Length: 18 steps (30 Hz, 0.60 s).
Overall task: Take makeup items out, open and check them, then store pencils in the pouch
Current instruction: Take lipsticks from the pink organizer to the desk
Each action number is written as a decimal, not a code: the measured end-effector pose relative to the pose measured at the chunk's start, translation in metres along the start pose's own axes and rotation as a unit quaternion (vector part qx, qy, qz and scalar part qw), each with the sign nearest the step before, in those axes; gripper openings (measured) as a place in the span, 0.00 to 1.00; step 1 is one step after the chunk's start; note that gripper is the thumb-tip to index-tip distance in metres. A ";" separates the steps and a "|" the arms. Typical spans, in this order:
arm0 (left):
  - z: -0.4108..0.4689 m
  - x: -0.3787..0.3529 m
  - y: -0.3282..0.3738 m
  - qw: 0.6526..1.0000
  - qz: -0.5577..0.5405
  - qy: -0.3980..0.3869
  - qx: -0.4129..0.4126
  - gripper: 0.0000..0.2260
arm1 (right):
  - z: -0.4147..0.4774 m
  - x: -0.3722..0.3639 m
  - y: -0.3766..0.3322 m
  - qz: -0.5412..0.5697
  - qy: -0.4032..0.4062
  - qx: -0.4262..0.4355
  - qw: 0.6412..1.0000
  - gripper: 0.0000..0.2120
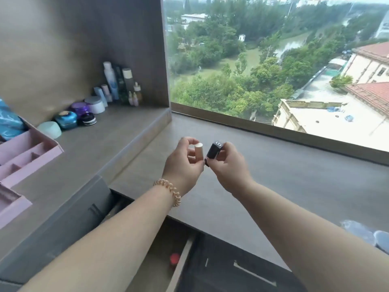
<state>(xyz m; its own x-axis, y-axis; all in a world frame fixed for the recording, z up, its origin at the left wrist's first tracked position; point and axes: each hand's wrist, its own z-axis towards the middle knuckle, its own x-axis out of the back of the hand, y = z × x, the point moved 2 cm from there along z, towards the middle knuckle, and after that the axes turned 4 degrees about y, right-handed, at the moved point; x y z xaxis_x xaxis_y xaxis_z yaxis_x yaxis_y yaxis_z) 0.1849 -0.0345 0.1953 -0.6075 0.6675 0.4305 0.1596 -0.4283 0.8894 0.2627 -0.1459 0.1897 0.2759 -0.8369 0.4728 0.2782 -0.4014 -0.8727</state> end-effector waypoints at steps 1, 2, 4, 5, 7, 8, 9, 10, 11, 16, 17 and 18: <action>-0.008 -0.035 0.013 1.000 -0.006 -0.016 0.005 0.17 | -0.002 0.031 0.024 -0.002 0.008 -0.009 1.000 0.08; -0.015 -0.065 0.023 0.999 -0.013 -0.031 0.012 0.16 | -0.003 0.056 0.046 -0.005 0.013 -0.017 1.000 0.08; -0.030 -0.122 0.039 0.997 -0.035 -0.067 0.026 0.15 | -0.009 0.104 0.090 -0.025 0.020 -0.028 0.999 0.08; -0.038 -0.154 0.046 0.995 -0.037 -0.090 0.030 0.15 | -0.014 0.130 0.113 -0.040 0.021 -0.033 0.998 0.07; -0.055 -0.215 0.057 0.990 -0.026 -0.131 0.034 0.15 | -0.022 0.177 0.159 -0.080 0.021 -0.052 0.995 0.07; -0.062 -0.240 0.059 0.989 -0.016 -0.146 0.034 0.15 | -0.026 0.195 0.178 -0.100 0.020 -0.063 0.993 0.08; -0.070 -0.266 0.062 0.987 -0.005 -0.159 0.034 0.15 | -0.029 0.214 0.198 -0.120 0.021 -0.076 0.990 0.08; -0.079 -0.289 0.064 0.985 0.007 -0.171 0.038 0.14 | -0.031 0.230 0.216 -0.142 0.026 -0.082 0.986 0.05; -0.085 -0.305 0.063 0.983 0.022 -0.179 0.042 0.14 | -0.033 0.240 0.230 -0.168 0.033 -0.084 0.982 0.03; -0.103 -0.354 0.059 0.978 0.081 -0.188 0.043 0.13 | -0.034 0.269 0.281 -0.268 0.052 -0.077 0.959 0.05; -0.103 -0.360 0.056 0.977 0.091 -0.186 0.043 0.12 | -0.035 0.272 0.287 -0.279 0.052 -0.081 0.956 0.05; -0.102 -0.365 0.054 0.976 0.105 -0.185 0.043 0.12 | -0.035 0.273 0.294 -0.286 0.051 -0.084 0.953 0.05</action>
<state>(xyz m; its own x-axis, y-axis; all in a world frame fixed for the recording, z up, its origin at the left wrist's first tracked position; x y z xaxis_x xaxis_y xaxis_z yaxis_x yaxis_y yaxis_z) 0.3357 -0.3635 0.0707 -0.2344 0.7512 0.6171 0.3250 -0.5377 0.7780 0.3875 -0.5055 0.0580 0.0291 -0.4922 0.8700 0.2025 -0.8494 -0.4873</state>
